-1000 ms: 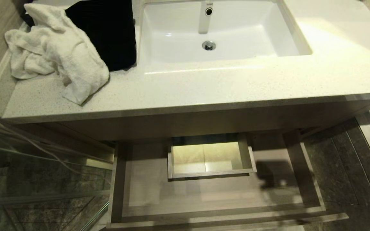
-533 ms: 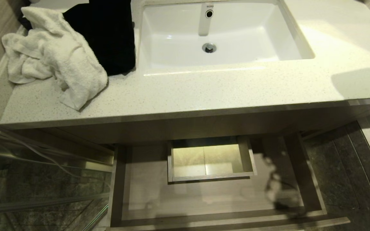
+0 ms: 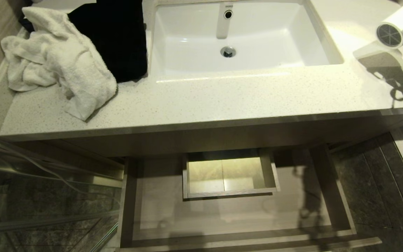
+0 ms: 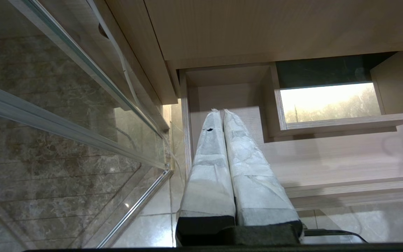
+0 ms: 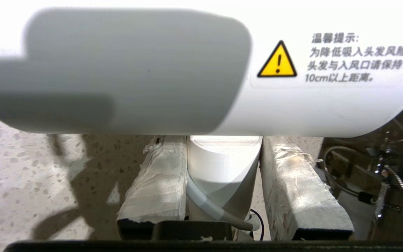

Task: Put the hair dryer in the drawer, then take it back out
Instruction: Place it on the countertop, then close the drawer

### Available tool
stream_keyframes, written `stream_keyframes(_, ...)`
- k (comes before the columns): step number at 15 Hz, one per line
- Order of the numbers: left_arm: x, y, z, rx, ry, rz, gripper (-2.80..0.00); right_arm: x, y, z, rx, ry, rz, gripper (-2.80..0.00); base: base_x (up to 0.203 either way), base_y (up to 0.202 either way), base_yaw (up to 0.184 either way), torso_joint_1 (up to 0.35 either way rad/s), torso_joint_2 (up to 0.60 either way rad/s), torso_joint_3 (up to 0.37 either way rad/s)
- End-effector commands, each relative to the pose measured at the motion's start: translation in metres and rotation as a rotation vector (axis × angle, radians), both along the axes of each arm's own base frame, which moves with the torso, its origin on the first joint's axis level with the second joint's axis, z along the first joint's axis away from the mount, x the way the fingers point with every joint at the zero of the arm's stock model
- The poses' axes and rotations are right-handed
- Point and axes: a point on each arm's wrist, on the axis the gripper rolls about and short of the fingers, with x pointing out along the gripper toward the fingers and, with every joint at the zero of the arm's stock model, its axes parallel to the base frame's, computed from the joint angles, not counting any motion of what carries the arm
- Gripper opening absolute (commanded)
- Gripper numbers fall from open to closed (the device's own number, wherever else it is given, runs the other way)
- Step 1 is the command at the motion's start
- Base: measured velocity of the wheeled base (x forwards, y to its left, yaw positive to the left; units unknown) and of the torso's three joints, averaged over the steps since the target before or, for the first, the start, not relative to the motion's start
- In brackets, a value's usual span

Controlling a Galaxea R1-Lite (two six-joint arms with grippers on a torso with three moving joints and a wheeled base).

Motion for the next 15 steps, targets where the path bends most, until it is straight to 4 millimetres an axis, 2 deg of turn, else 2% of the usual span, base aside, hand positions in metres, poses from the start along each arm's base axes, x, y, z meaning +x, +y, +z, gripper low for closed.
stream_keyframes(1, 0.000, 0.000, 0.000, -0.001, 0.001, 0.000, -2.80, 0.032, -0.012, -0.026, 0.032, 0.099, 0.003, -2.80, 0.000, 0.000, 0.000, 0.000, 0.00, 0.000)
stream_keyframes(2, 0.000, 0.000, 0.000, -0.001, 0.001, 0.000, -2.80, 0.036, -0.013, -0.030, 0.041, 0.123, 0.004, -1.97, 0.000, 0.000, 0.000, 0.000, 0.00, 0.000)
stream_keyframes(3, 0.000, 0.000, 0.000, -0.001, -0.001, 0.000, -2.80, 0.040, -0.015, -0.032, 0.043, 0.135, 0.001, 0.00, 0.000, 0.000, 0.000, 0.000, 0.00, 0.000)
stream_keyframes(5, 0.000, 0.000, 0.000, -0.001, 0.000, 0.000, -2.80, 0.040, -0.015, -0.030, 0.035, 0.121, 0.007, 0.00, 0.000, 0.000, 0.000, 0.000, 0.00, 0.000)
stream_keyframes(7, 0.000, 0.000, 0.000, -0.001, 0.001, 0.000, -2.80, 0.033, -0.012, -0.020, 0.021, 0.085, 0.007, 0.00, 0.000, 0.000, 0.000, 0.000, 0.00, 0.000)
stream_keyframes(9, 0.000, 0.000, 0.000, -0.001, 0.000, 0.000, -2.80, 0.010, -0.004, -0.002, 0.009, 0.034, 0.006, 0.00, 0.000, 0.000, 0.000, 0.000, 0.00, 0.000)
stream_keyframes(12, 0.000, 0.000, 0.000, -0.001, 0.001, 0.000, -2.80, -0.040, 0.015, 0.024, -0.013, -0.051, 0.072, 0.00, 0.000, 0.000, 0.000, 0.000, 0.00, 0.000)
stream_keyframes(13, 0.000, 0.000, 0.000, -0.001, 0.000, 0.000, -2.80, -0.059, 0.019, 0.030, -0.022, -0.072, 0.105, -2.80, 0.000, 0.000, 0.000, 0.000, 0.00, 0.000)
stream_keyframes(15, 0.000, 0.000, 0.000, -0.001, 0.000, 0.000, -2.80, -0.093, 0.028, 0.030, -0.031, -0.080, 0.120, -2.80, 0.000, 0.000, 0.000, 0.000, 0.00, 0.000)
